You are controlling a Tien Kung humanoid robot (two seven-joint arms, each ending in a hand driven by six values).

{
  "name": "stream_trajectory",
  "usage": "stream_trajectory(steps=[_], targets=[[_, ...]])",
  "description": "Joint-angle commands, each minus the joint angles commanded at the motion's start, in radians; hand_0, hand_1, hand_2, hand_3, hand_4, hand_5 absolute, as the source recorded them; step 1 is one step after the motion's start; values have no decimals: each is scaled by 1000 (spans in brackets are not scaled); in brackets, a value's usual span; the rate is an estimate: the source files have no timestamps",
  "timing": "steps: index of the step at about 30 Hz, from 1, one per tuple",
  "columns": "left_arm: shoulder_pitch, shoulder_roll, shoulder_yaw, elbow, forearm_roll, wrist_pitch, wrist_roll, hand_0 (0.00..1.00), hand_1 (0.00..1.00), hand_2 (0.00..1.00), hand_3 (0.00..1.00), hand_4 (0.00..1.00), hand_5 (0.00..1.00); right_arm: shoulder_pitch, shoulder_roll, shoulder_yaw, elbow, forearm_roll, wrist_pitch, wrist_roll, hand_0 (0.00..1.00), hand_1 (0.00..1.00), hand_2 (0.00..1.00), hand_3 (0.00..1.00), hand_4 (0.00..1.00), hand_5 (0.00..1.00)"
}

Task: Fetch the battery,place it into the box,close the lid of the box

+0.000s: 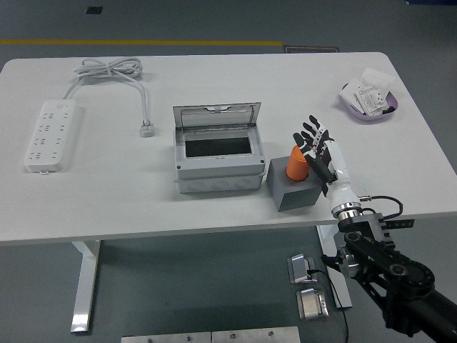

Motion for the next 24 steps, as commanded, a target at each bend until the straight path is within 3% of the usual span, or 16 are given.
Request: stream_trajectory(steps=[20, 21, 24], targets=[[-2, 1, 14, -2, -5, 0, 0, 614, 680, 600, 622, 664, 87, -6, -6, -30, 25, -62, -32, -30, 888, 857, 884, 942, 998, 649], [-2, 1, 15, -2, -5, 0, 0, 614, 680, 600, 621, 663, 86, -5, -6, -32, 25, -64, -35, -32, 855, 834, 879, 938, 987, 387], [-2, 2, 14, -3, -2, 1, -1, 614, 680, 600, 621, 663, 86, -5, -6, -39, 24, -72, -40, -38, 855, 834, 879, 938, 987, 387]])
